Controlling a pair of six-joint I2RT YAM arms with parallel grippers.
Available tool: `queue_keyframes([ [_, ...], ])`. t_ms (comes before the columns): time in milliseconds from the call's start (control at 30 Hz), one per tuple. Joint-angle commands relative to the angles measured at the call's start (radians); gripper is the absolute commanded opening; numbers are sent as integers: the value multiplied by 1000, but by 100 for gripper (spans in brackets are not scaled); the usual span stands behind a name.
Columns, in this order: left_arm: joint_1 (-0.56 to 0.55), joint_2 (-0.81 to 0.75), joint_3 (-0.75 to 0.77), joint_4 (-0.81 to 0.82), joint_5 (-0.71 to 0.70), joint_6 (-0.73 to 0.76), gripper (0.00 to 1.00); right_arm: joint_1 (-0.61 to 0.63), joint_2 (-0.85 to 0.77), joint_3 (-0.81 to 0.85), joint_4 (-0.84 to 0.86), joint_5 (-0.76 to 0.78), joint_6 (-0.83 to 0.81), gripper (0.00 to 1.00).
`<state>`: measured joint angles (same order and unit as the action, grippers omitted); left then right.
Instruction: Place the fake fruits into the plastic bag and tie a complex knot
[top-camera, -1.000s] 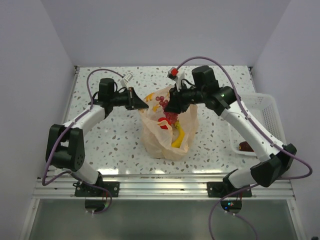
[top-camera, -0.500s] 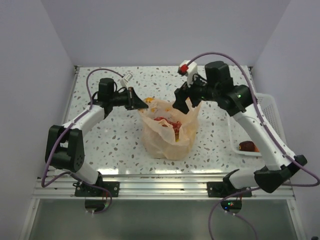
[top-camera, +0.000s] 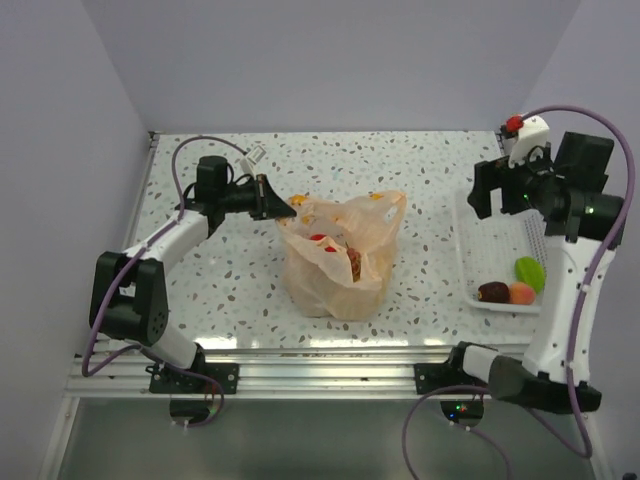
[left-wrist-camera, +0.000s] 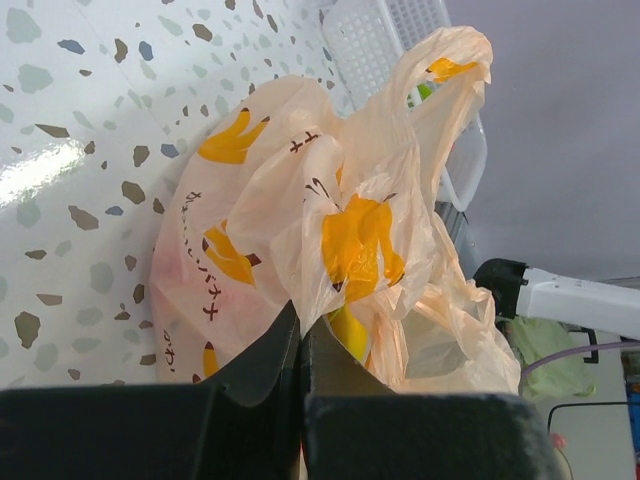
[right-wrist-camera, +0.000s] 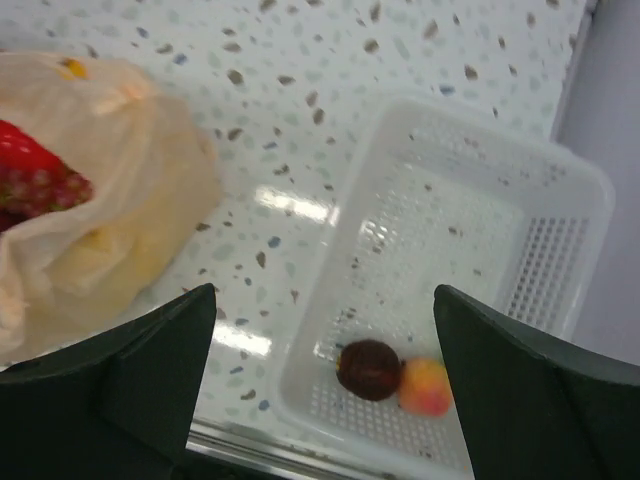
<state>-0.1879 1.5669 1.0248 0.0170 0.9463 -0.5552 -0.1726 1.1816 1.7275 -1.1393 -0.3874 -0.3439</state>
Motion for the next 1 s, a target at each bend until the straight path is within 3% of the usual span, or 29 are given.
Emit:
queue_keyframes([
  [0, 10, -44, 43, -2, 16, 31, 0, -236, 148, 7, -279, -34, -252, 93],
  [133, 10, -42, 43, 0, 19, 29, 0, -492, 334, 67, -424, 31, -431, 89],
  [233, 8, -34, 43, 4, 20, 24, 0, -542, 356, -8, -340, 128, -469, 86],
  [333, 10, -36, 32, 23, 19, 12, 0, -542, 300, -176, -134, 211, -463, 83],
  [567, 10, -39, 37, 2, 13, 26, 0, -541, 322, -413, 94, 306, -439, 76],
  [967, 8, -31, 41, -14, 3, 49, 0, -472, 397, -552, 383, 378, -351, 76],
])
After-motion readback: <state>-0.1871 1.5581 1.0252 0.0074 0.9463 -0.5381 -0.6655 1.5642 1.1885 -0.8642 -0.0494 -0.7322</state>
